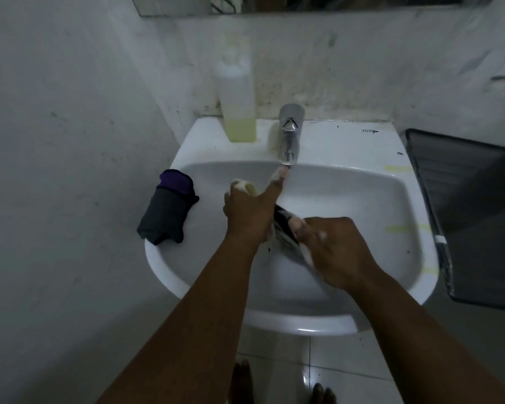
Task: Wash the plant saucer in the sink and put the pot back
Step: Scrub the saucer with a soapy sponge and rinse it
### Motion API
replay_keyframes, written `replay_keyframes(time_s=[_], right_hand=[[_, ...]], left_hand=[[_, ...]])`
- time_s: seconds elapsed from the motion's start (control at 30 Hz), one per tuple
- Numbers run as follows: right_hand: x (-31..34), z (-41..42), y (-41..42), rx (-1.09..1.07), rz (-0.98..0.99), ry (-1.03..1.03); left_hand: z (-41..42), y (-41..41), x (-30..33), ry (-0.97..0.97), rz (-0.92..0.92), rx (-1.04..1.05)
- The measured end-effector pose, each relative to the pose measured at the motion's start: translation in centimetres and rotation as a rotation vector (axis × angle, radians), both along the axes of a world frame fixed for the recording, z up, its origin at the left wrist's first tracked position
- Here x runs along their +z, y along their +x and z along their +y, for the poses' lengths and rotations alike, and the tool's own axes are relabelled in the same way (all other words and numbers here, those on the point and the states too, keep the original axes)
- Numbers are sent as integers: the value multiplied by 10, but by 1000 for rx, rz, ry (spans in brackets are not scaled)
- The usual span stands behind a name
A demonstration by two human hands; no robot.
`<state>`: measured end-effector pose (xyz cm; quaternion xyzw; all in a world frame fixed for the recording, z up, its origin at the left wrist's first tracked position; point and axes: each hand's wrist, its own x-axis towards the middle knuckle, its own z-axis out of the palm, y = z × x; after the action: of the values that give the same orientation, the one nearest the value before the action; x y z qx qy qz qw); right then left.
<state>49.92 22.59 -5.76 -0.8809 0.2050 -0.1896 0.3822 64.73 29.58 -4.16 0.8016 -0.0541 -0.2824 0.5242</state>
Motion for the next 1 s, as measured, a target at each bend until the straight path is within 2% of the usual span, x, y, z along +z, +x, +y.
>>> replay_keyframes(time_s=[0.13,0.23,0.43,0.57,0.73,0.8,0.87,0.93,1.0], right_hand=[[-7,1,-1,53,-14,60],[-11,0,1,83,24,29],[-18,2,-1,193,56,-107],[-39,2,-2,302,106,-259],[-44,6,7,446,326,-432],[-46,6,10,426,355,-397],[-49,6,11,377,365,-284],[-47,8,12,281,386,-47],[-47,6,15,145,283,266]], left_hand=[[13,-2,0,66,-27,7],[19,6,-12,82,39,73],[31,21,-28,59,78,100],[38,20,-37,89,28,118],[30,17,-26,-9,-64,218],[22,13,-21,-106,25,231],[14,9,-21,-240,198,252],[11,2,-17,-352,309,288],[10,-3,-16,-416,354,322]])
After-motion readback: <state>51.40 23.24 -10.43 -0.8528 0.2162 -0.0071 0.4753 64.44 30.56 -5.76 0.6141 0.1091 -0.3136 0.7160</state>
